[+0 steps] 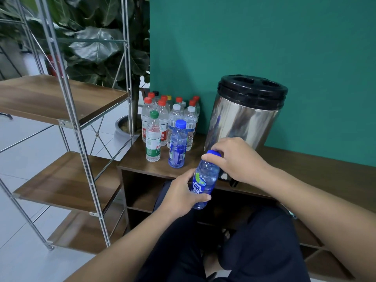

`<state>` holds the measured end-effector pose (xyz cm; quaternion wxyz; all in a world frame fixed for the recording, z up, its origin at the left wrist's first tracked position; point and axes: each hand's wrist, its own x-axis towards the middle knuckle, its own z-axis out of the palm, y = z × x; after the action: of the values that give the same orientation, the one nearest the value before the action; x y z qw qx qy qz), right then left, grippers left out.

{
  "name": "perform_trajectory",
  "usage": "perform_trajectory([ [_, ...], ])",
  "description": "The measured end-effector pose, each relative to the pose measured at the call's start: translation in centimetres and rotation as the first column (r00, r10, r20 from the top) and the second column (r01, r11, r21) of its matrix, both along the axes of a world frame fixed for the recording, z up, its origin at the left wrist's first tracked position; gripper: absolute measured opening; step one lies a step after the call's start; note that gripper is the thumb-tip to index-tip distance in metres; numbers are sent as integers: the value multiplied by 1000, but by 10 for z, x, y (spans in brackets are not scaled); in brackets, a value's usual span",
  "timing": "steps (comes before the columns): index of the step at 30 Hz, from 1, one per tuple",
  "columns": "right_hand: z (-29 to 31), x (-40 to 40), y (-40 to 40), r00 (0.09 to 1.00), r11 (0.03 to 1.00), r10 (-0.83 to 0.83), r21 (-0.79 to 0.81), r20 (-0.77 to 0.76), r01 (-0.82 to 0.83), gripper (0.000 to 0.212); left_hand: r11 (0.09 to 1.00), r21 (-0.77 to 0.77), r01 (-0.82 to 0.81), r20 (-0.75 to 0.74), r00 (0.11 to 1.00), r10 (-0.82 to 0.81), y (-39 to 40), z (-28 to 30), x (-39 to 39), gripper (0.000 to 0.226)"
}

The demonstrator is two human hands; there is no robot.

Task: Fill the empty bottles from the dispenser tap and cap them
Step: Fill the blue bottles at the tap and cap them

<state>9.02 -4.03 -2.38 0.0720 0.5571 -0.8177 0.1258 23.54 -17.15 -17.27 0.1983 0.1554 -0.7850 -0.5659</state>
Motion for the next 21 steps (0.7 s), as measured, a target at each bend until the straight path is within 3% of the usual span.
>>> perform_trajectory([
  [3,-1,-5,-4,997,998,64,-27,39,-63,57,1000,17,3,-12,1000,-3,-6,0,-3,75],
  [8,11,-13,-7,971,978,202,15,124,-206,23,995,72,71,-17,997,-70,-23,-1,-6,76],
  [14,29,-21,-18,941,954,249,108,229,-279,35,970,142,198,-25,980,-196,-42,-2,-6,71],
  [21,36,-22,-25,959,936,244,222,147,-273,40,941,202,272,14,960,-280,-62,0,-5,68],
])
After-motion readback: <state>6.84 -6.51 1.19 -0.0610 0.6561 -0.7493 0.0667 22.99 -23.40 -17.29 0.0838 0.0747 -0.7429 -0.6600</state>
